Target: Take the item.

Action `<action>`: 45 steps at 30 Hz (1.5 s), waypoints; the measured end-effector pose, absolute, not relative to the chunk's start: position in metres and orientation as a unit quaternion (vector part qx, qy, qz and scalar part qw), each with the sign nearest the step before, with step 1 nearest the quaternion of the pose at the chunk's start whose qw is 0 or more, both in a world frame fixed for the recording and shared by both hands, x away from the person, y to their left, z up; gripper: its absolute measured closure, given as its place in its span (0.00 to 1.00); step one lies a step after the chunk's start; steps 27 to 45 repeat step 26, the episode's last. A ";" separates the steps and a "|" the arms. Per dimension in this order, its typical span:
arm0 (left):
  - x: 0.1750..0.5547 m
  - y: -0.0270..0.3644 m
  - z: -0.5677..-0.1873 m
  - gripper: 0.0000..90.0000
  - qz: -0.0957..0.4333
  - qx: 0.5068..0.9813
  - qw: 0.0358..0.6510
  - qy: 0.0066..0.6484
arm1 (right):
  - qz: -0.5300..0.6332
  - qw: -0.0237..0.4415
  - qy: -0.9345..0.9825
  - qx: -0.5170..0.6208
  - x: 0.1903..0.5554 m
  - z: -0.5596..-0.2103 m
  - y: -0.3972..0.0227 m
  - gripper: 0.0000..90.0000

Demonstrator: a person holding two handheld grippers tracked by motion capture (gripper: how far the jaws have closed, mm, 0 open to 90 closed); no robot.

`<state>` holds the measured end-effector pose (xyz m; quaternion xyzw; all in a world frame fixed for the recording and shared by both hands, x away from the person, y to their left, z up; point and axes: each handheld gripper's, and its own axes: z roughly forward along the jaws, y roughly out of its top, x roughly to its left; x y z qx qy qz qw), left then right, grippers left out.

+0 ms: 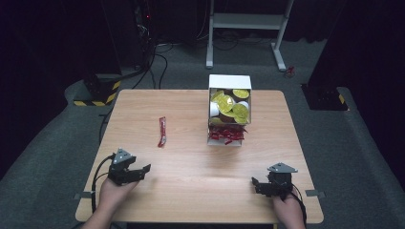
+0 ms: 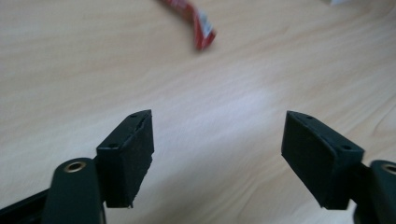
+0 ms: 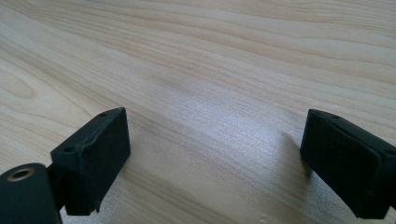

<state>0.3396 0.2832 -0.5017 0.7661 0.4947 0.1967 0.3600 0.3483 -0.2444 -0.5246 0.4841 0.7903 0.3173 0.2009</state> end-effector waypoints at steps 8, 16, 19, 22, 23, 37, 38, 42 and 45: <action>0.316 0.309 -0.528 0.16 0.226 0.766 0.318 0.512 | 0.319 0.201 0.790 0.484 0.348 -0.525 -0.245 0.10; 0.314 0.309 -0.530 0.15 0.229 0.758 0.328 0.515 | 0.314 0.205 0.781 0.499 0.352 -0.525 -0.246 0.09; 0.314 0.309 -0.530 0.15 0.229 0.758 0.329 0.515 | 0.315 0.208 0.780 0.499 0.353 -0.525 -0.247 0.10; 0.314 0.309 -0.530 0.15 0.226 0.760 0.329 0.513 | 0.315 0.207 0.785 0.492 0.355 -0.525 -0.249 0.10; 0.314 0.309 -0.530 0.15 0.225 0.762 0.327 0.512 | 0.313 0.207 0.780 0.502 0.355 -0.524 -0.251 0.10; 0.315 0.310 -0.529 0.14 0.224 0.766 0.324 0.508 | 0.306 0.220 0.763 0.526 0.361 -0.525 -0.255 0.09; 0.315 0.310 -0.529 0.14 0.224 0.766 0.324 0.508 | 0.306 0.220 0.763 0.526 0.361 -0.525 -0.255 0.09; 0.315 0.310 -0.529 0.14 0.224 0.766 0.324 0.508 | 0.306 0.220 0.763 0.526 0.361 -0.525 -0.255 0.09; 0.315 0.310 -0.529 0.14 0.224 0.766 0.324 0.508 | 0.306 0.220 0.763 0.526 0.361 -0.525 -0.255 0.09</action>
